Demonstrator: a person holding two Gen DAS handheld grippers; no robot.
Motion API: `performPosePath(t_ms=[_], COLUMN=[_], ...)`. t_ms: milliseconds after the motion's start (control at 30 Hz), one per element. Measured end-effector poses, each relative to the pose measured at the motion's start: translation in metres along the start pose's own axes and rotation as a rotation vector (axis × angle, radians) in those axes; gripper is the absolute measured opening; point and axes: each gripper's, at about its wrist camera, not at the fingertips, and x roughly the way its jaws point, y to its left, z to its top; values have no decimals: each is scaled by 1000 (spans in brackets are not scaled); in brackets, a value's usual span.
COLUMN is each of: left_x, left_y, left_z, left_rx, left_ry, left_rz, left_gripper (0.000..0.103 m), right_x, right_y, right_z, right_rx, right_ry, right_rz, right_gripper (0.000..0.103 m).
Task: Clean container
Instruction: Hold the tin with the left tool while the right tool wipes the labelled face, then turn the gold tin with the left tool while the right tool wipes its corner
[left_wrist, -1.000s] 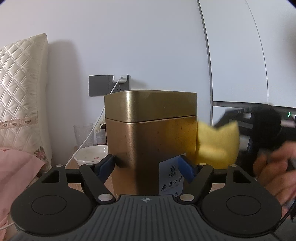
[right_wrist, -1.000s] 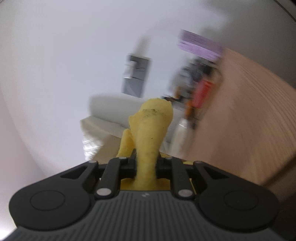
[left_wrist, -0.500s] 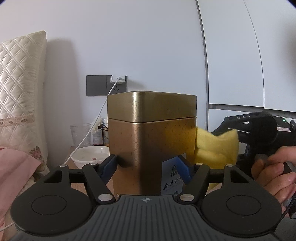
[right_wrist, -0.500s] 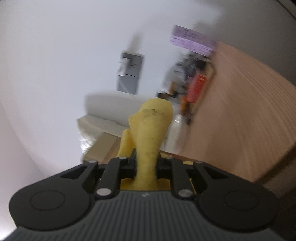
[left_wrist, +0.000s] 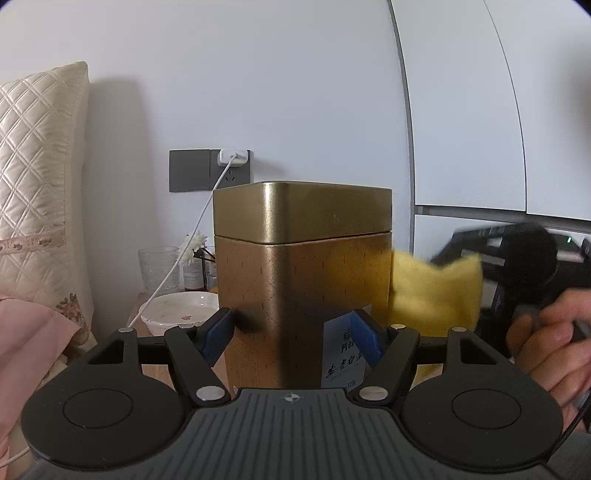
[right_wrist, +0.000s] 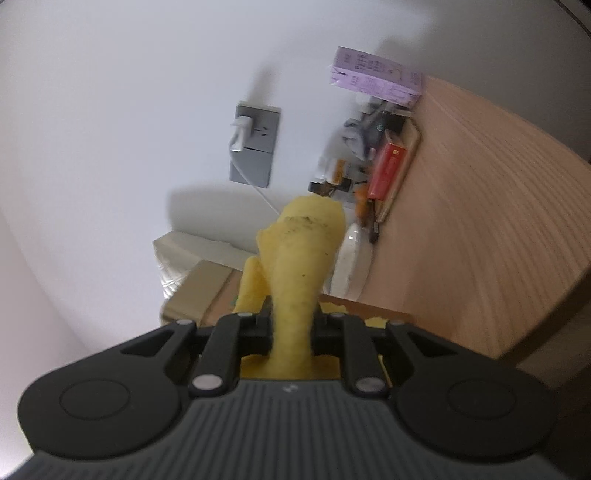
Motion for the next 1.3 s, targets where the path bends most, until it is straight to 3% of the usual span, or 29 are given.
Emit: performPosePath(t_ms=[133, 400, 567, 667, 900, 1067, 1300], left_x=[1, 1, 2, 1, 0, -1, 0], left_y=[0, 0, -4, -6, -2, -2, 1], left_z=[0, 0, -3, -4, -4, -4, -7], left_rx=[-3, -2, -1, 19, 29, 35, 2], left_ry=[-2, -3, -19, -22, -25, -26, -38], left_rz=[2, 2, 20, 30, 13, 12, 22], left_gripper=[73, 73, 73, 69, 66, 66, 66], right_x=[4, 13, 36, 52, 79, 92, 100], right_y=[17, -8, 18, 23, -7, 10, -12], right_z=[8, 9, 36, 50, 71, 84, 83], right_rx=[2, 17, -16, -14, -60, -148, -140], right_ry=[-3, 32, 79, 113, 275, 320, 398], right_rz=[93, 1, 78, 104, 152, 211, 148], right_gripper=[18, 18, 19, 19, 19, 19, 19])
